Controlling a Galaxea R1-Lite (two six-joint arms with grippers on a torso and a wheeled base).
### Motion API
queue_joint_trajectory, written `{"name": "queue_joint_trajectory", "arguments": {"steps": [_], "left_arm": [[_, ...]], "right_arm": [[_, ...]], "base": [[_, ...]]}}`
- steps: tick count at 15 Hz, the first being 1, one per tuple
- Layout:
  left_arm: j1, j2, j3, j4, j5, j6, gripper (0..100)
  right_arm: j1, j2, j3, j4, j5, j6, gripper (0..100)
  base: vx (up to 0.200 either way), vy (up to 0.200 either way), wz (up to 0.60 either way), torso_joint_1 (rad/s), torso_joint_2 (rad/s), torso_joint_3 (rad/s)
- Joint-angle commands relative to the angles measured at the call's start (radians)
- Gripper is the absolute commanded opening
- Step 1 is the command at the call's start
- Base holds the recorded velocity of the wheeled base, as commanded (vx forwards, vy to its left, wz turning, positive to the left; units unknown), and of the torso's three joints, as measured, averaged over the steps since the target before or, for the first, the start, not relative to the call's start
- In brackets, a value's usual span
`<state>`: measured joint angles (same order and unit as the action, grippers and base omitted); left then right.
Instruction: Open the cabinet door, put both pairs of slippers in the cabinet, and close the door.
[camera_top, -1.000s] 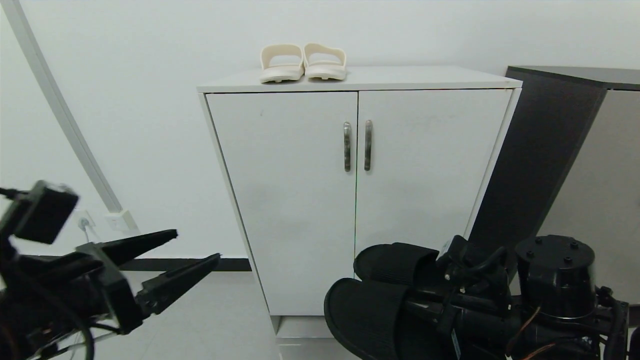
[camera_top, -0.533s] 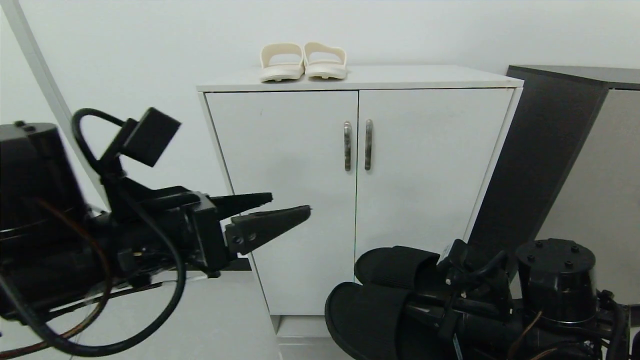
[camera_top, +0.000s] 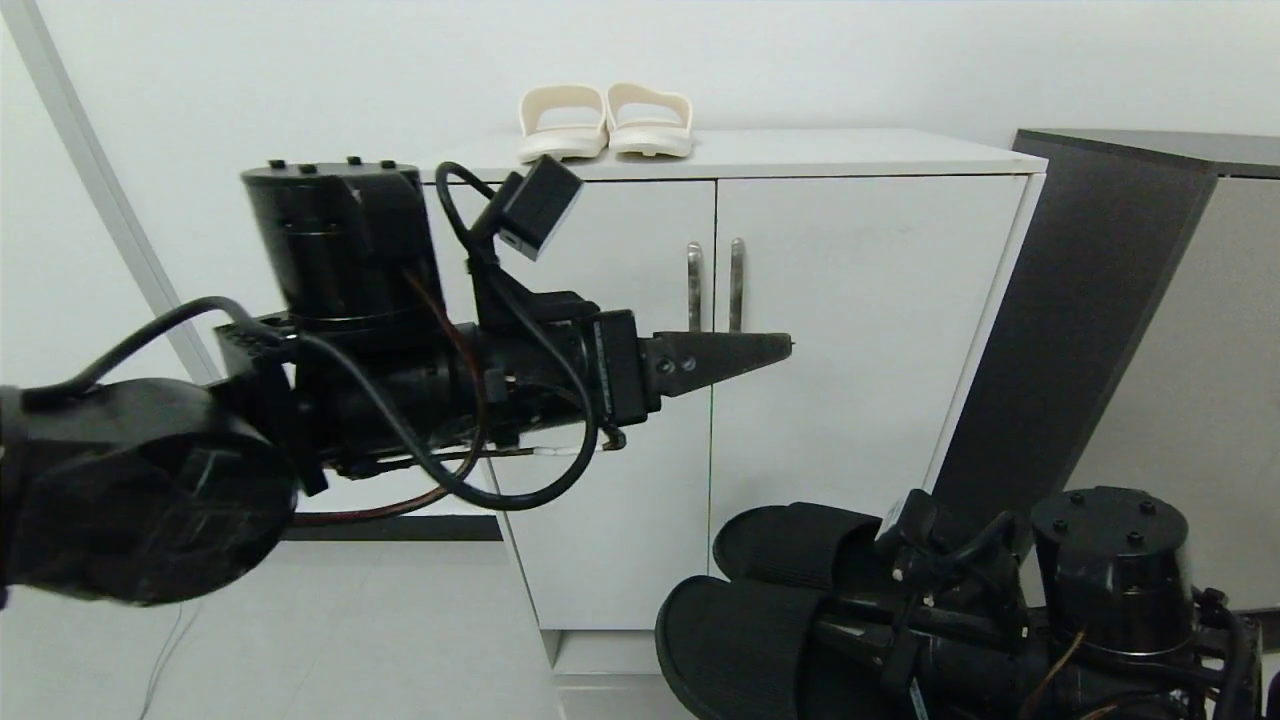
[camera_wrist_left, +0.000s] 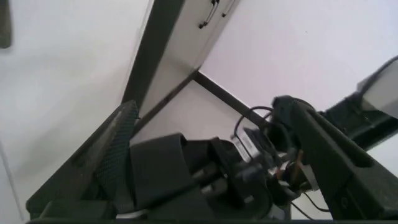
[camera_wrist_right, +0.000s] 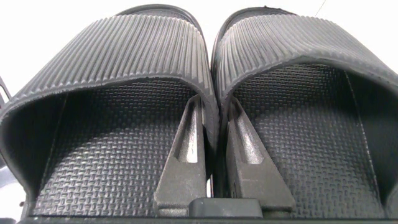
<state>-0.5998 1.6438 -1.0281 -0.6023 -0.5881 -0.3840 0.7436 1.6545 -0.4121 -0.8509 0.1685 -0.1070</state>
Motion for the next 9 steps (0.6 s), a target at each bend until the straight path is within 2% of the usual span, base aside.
{"name": "queue_joint_trajectory", "arguments": {"steps": [1, 3, 5, 9], "left_arm": [[0.005, 0.139, -0.113, -0.001, -0.013, -0.001, 100], [0.012, 0.226, -0.233, 0.003, -0.007, -0.007, 100], [0.021, 0.283, -0.328, 0.018, 0.002, -0.035, 100], [0.026, 0.356, -0.494, 0.108, 0.129, -0.038, 100]], "right_arm": [[0.000, 0.004, 0.001, -0.001, 0.000, 0.000, 0], [0.000, 0.004, 0.001, -0.001, 0.000, 0.000, 0], [0.000, 0.004, 0.003, -0.001, 0.000, 0.000, 0], [0.000, 0.005, 0.001, -0.001, 0.000, 0.000, 0]], "base": [[0.000, 0.000, 0.00, 0.000, 0.00, 0.000], [0.000, 0.000, 0.00, 0.000, 0.00, 0.000], [0.000, 0.000, 0.00, 0.000, 0.00, 0.000], [0.000, 0.000, 0.00, 0.000, 0.00, 0.000]]}}
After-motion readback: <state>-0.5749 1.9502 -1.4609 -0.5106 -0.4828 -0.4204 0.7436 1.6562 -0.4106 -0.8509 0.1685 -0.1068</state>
